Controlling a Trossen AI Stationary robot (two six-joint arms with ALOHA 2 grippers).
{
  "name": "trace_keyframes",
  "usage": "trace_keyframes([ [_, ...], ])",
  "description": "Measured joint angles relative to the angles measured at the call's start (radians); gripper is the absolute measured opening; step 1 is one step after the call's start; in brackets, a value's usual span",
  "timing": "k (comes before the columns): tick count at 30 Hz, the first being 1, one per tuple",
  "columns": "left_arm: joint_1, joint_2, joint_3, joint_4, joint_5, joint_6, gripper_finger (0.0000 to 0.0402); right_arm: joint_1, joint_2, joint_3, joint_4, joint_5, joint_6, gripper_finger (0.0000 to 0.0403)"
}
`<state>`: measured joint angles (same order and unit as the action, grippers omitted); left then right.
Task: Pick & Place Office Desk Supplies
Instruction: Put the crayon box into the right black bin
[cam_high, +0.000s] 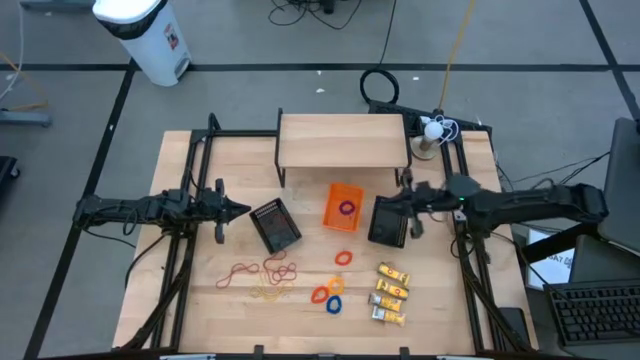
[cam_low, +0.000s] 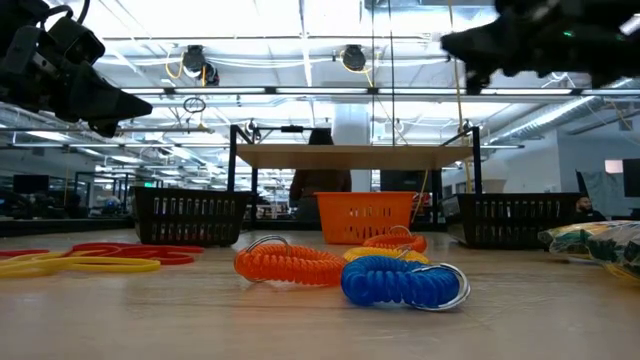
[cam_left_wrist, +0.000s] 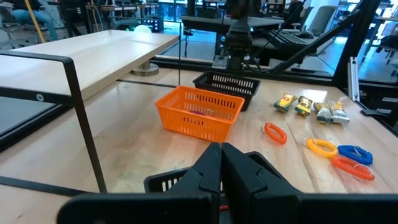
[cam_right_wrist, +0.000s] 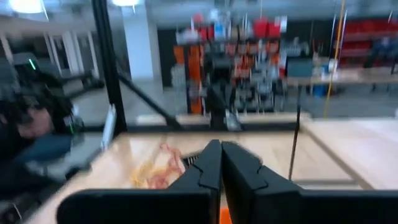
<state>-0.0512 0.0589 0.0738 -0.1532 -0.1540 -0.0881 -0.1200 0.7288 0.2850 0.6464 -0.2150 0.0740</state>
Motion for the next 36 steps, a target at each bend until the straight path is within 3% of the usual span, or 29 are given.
trace_keyframes([
  [2,0.000,0.000,0.000,0.000,-0.001,0.000,0.0010,-0.003,-0.070,-0.068,0.071,0.000,0.029,0.0001],
  [8,0.000,0.000,0.000,0.000,-0.001,0.000,0.0010,-0.016,-0.216,-0.180,0.065,0.001,0.052,0.0001],
  [20,0.000,0.000,0.000,0.000,-0.001,-0.002,0.0010,0.012,-0.246,-0.192,0.025,0.002,0.037,0.0000],
  [23,0.000,0.000,0.000,0.000,-0.002,-0.002,0.0010,0.104,-0.215,-0.097,-0.122,0.026,-0.011,0.0000],
  [28,0.000,0.000,0.000,0.000,-0.002,-0.002,0.0010,0.361,-0.072,0.159,-0.574,0.361,-0.028,0.0000],
  [32,0.000,0.000,0.000,0.000,-0.002,-0.012,0.0010,0.550,0.089,0.349,-0.857,0.537,0.133,0.0000],
  [36,0.000,0.000,0.000,0.000,-0.002,-0.017,0.0010,0.684,0.244,0.474,-1.052,0.553,0.343,0.0000],
])
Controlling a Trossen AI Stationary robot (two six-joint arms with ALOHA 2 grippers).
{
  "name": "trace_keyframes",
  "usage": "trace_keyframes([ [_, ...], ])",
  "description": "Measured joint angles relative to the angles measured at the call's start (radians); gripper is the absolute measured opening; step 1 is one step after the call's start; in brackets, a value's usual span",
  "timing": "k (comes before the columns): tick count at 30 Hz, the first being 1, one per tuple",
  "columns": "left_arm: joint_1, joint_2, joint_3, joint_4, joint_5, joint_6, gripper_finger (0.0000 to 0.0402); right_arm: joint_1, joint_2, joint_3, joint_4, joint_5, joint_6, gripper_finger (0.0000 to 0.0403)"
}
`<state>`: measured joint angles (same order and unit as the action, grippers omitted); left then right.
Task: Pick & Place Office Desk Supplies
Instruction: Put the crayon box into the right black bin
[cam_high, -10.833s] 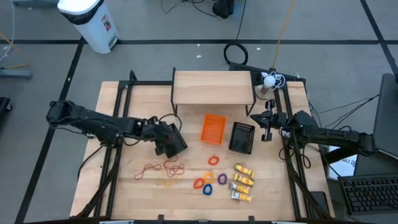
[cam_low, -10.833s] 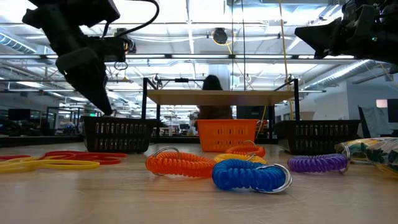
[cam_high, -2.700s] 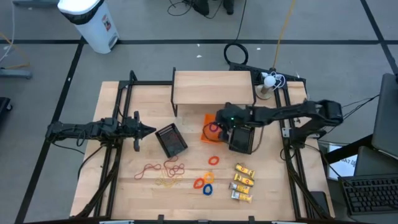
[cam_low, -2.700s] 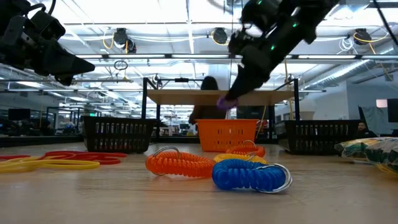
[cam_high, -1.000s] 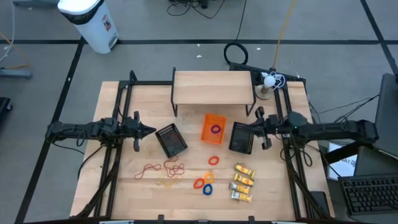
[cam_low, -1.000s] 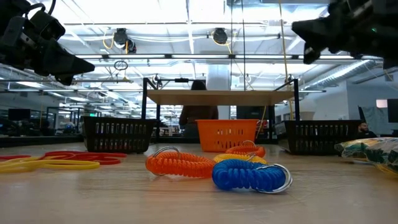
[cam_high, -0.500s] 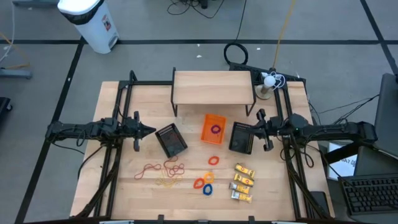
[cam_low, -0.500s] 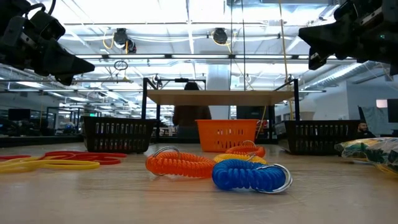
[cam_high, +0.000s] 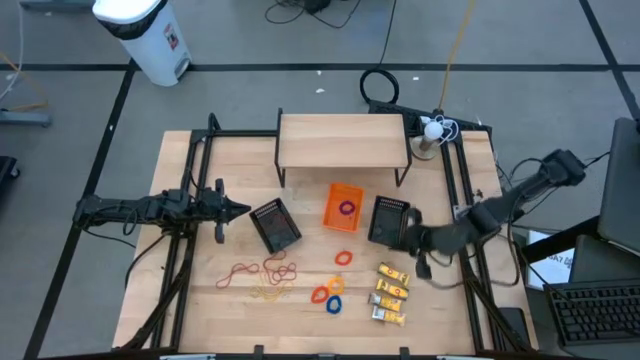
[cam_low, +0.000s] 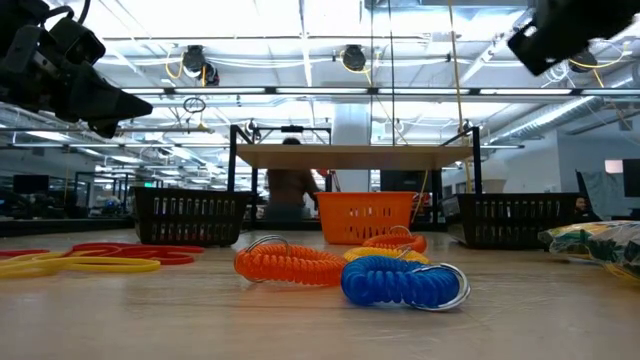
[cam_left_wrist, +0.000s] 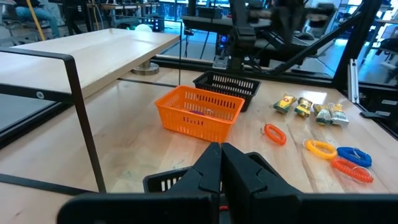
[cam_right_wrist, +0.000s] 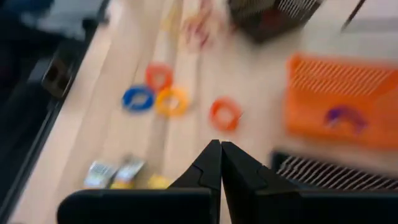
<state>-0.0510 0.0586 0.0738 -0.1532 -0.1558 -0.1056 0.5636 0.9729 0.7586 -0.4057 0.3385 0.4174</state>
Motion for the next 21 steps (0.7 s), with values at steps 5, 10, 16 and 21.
trace_keyframes([
  [5,0.000,0.000,0.000,0.000,0.001,-0.001,0.0010,0.111,0.172,0.068,-0.088,-0.024,0.199,0.0000],
  [10,0.000,0.000,0.000,0.000,0.001,-0.001,0.0010,0.139,0.286,0.073,-0.125,-0.080,0.365,0.0016],
  [16,0.000,0.000,0.000,0.000,0.001,0.000,0.0010,0.139,0.349,0.073,-0.157,-0.133,0.474,0.0106],
  [21,0.000,0.000,0.000,0.000,0.000,0.006,0.0010,0.139,0.388,0.074,-0.195,-0.128,0.540,0.0192],
])
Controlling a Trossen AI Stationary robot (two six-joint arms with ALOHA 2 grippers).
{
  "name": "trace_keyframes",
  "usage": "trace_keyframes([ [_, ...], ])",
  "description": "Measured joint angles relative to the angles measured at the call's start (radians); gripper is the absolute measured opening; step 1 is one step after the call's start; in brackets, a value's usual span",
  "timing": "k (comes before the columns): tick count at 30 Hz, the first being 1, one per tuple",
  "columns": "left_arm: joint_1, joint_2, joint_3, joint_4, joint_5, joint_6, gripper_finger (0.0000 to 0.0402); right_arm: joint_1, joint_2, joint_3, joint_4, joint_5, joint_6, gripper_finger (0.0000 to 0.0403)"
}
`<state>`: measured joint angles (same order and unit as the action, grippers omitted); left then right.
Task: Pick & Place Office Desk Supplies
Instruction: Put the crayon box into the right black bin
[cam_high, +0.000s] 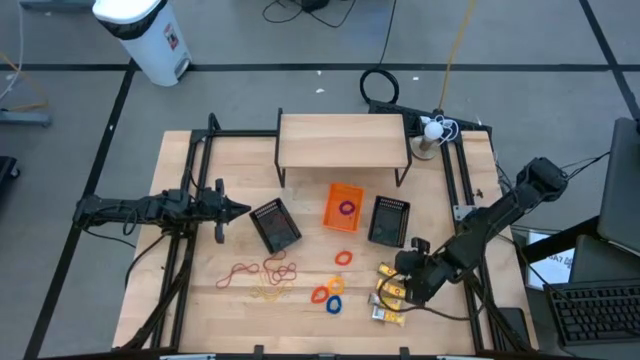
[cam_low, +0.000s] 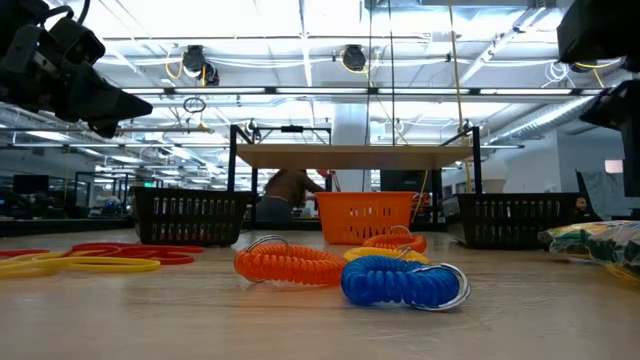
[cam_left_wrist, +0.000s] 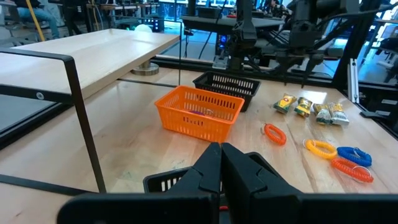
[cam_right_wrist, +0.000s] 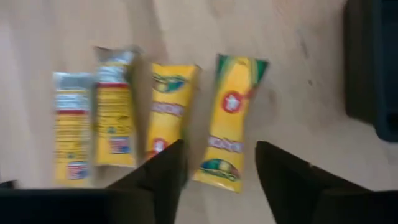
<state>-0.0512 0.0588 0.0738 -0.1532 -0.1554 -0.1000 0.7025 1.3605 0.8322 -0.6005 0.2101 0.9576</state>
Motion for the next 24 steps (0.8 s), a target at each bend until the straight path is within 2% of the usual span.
trace_keyframes([
  [3,0.000,0.000,0.000,0.000,0.000,0.000,0.0010,0.000,0.030,0.000,-0.034,0.021,0.024,0.0218],
  [6,0.000,0.000,0.000,0.000,0.000,0.000,0.0010,0.000,0.054,-0.003,-0.021,0.024,0.025,0.0227],
  [17,0.000,0.000,0.000,0.000,0.000,0.000,0.0010,0.000,0.133,-0.005,-0.017,0.019,0.029,0.0211],
  [24,0.000,0.000,0.000,0.000,0.000,-0.001,0.0010,0.000,0.144,-0.027,0.002,-0.033,0.027,0.0210],
])
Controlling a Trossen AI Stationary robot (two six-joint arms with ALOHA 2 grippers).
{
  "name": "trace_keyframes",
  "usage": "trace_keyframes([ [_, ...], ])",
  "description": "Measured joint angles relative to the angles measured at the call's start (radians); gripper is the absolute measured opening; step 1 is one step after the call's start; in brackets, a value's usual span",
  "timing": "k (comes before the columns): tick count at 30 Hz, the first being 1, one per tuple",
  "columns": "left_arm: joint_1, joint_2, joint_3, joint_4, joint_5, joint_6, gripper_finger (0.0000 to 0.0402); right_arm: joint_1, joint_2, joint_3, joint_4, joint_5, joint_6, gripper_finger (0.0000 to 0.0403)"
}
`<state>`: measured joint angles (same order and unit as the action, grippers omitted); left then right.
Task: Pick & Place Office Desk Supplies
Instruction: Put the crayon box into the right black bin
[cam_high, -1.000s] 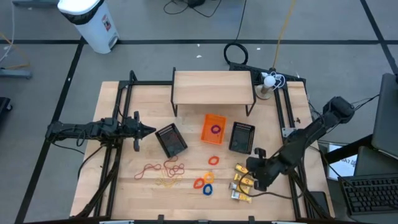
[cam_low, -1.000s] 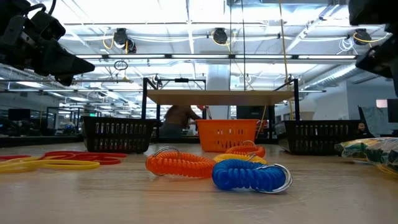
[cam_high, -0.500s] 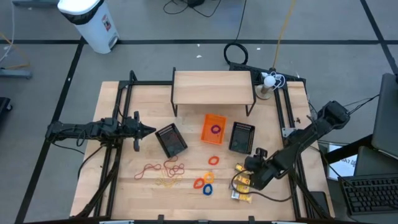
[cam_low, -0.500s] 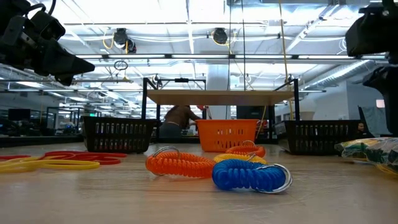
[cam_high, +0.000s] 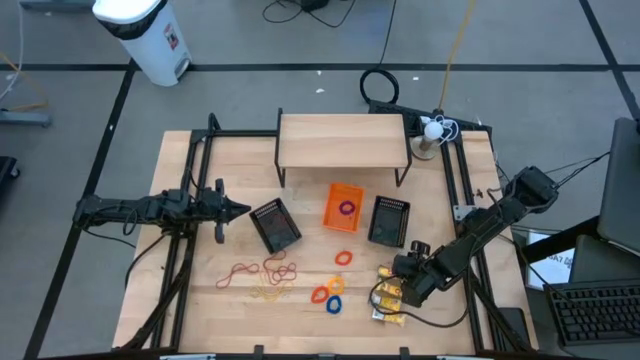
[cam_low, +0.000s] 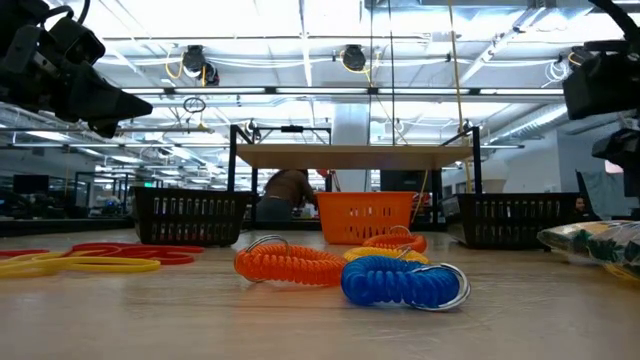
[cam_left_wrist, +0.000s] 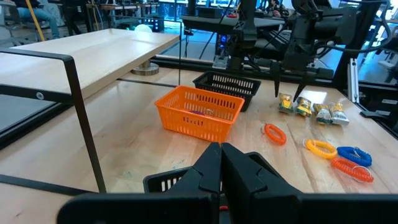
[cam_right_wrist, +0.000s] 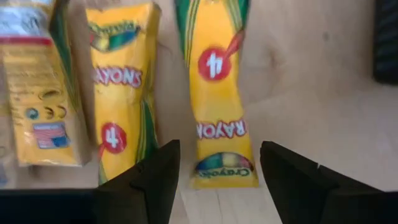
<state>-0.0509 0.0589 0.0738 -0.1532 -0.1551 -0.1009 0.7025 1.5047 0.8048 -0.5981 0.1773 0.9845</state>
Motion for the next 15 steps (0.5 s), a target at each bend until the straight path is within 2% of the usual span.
trace_keyframes([
  [8,0.000,0.000,0.000,0.000,0.000,0.000,0.0010,-0.002,-0.010,-0.074,0.073,-0.016,-0.002,0.0205],
  [11,0.000,0.000,0.000,0.000,0.000,0.000,0.0010,-0.002,-0.019,-0.082,0.098,-0.018,-0.015,0.0182],
  [15,0.000,0.000,0.000,0.000,0.000,0.000,0.0010,-0.002,-0.035,-0.086,0.139,-0.023,-0.077,0.0130],
])
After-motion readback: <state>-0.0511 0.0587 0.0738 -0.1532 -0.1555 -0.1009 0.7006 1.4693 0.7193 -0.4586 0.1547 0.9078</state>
